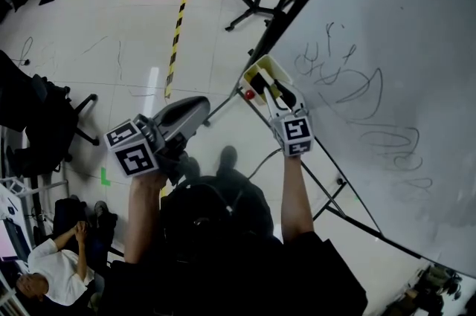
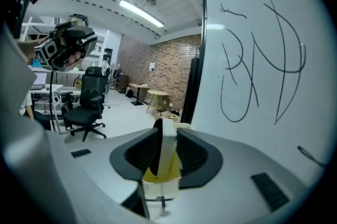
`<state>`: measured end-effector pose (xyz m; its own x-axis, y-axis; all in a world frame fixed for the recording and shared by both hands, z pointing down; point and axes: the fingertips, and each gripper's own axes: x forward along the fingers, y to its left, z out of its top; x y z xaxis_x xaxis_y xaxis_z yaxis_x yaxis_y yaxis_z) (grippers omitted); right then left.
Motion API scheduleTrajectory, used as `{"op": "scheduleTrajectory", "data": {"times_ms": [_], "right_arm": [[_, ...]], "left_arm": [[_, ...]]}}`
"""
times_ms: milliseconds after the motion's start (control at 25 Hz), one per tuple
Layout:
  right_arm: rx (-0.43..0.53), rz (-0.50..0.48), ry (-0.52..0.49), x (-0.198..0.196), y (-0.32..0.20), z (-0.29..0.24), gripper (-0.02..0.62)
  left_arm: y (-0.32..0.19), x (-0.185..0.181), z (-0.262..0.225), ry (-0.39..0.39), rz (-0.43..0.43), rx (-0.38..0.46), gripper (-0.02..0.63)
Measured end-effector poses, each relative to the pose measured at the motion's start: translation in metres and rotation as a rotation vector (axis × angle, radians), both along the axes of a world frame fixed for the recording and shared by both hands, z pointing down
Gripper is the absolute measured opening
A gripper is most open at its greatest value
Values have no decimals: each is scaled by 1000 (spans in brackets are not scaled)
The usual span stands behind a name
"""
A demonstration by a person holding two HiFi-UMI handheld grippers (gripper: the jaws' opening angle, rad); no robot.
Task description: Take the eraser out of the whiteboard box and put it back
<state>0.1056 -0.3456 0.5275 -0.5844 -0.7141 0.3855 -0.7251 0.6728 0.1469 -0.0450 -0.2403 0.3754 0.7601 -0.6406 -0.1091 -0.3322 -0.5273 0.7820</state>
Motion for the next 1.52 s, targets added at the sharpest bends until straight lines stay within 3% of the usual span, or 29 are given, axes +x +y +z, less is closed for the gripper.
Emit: {"op": "scheduleTrajectory", "data": {"times_ms": [240,680,1120,1520], "right_arm": [[-11,3,56,-1,0,17,158],[-9,81,51,13,8,0,198],[14,123,-228,9,85,-85,165],[11,198,-308,17,186,-125,112]], "left_arm": [[3,4,-2,-2,18,6,14],[16,-3,-10,18,53,31,14],[48,-14,-9,74,179,42,14],[83,-9,6,138,292,7,14]]}}
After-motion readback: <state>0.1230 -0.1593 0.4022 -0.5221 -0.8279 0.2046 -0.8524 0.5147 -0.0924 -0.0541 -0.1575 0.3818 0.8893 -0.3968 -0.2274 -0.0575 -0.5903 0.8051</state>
